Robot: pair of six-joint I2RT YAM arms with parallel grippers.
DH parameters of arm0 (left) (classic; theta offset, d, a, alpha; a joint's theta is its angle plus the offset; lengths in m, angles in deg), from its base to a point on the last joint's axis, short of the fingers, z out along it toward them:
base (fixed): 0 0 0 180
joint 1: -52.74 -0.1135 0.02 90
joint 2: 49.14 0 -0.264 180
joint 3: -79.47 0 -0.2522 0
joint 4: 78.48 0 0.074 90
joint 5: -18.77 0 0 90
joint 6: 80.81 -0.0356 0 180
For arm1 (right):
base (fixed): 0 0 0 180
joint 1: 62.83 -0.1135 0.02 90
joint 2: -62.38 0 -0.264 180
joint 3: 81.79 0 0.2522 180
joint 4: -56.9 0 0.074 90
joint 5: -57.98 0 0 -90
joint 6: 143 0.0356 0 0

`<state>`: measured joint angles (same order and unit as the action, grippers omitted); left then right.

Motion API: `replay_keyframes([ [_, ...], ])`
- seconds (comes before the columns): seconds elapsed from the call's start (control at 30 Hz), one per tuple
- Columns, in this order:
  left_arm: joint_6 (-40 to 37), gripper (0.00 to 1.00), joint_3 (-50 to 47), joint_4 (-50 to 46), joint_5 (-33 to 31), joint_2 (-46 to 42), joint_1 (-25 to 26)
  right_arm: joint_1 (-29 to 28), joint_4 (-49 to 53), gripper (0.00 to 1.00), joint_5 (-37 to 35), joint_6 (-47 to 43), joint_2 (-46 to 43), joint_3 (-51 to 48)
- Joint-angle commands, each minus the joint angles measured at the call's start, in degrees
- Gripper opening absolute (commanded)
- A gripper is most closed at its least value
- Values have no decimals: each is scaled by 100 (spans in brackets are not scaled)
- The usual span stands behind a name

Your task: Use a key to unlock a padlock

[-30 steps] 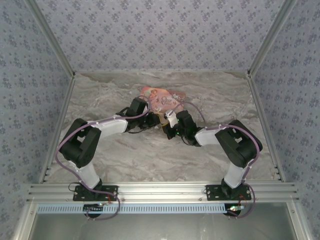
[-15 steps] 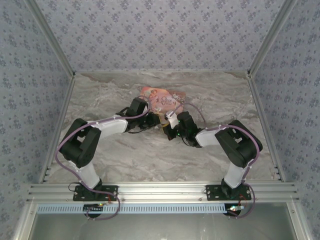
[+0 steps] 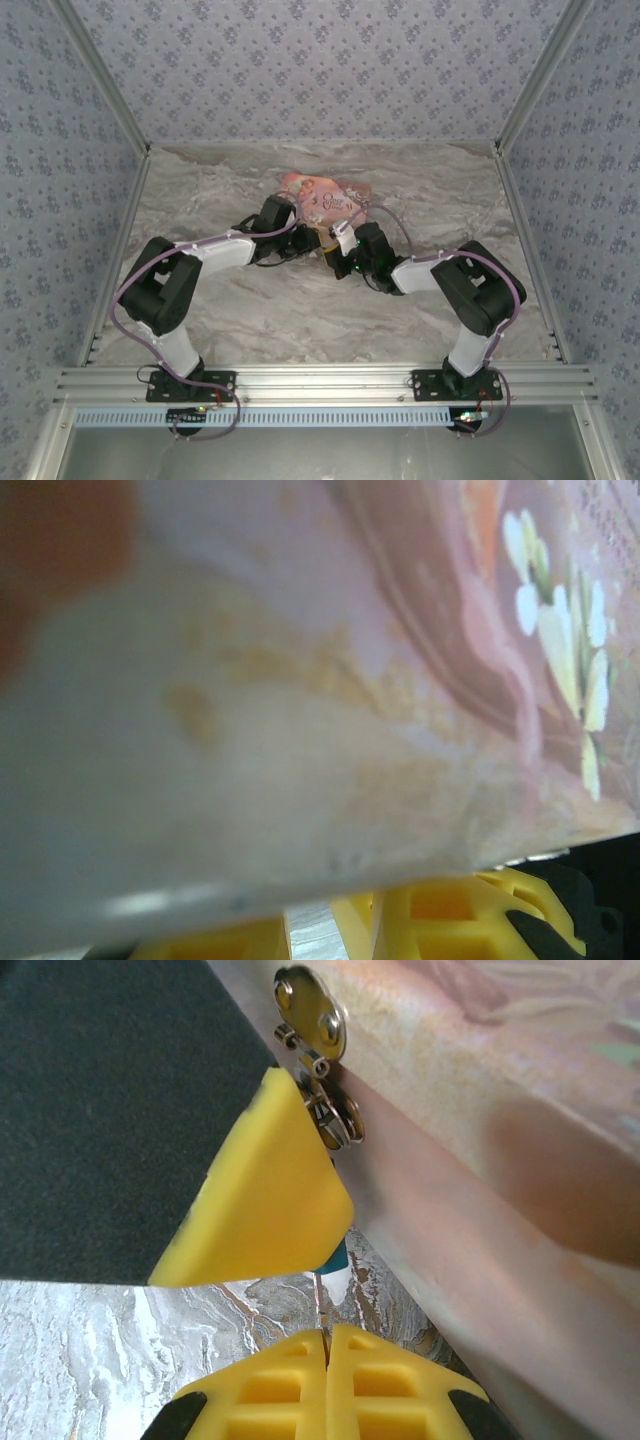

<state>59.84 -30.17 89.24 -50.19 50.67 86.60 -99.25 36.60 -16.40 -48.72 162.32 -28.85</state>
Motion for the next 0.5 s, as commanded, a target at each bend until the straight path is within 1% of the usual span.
replay_keyframes([
  [0.0, 121, 14, 220, 134, 203, -86, 45, -5, -145, 0, 53, 91, -147, 1],
  [0.27, 195, 14, 202, 178, 258, -128, 46, 8, -334, 0, 121, 161, -120, 10],
  [0.47, 351, 14, 185, 239, 414, -170, 51, 29, -472, 0, 125, 179, -119, 37],
])
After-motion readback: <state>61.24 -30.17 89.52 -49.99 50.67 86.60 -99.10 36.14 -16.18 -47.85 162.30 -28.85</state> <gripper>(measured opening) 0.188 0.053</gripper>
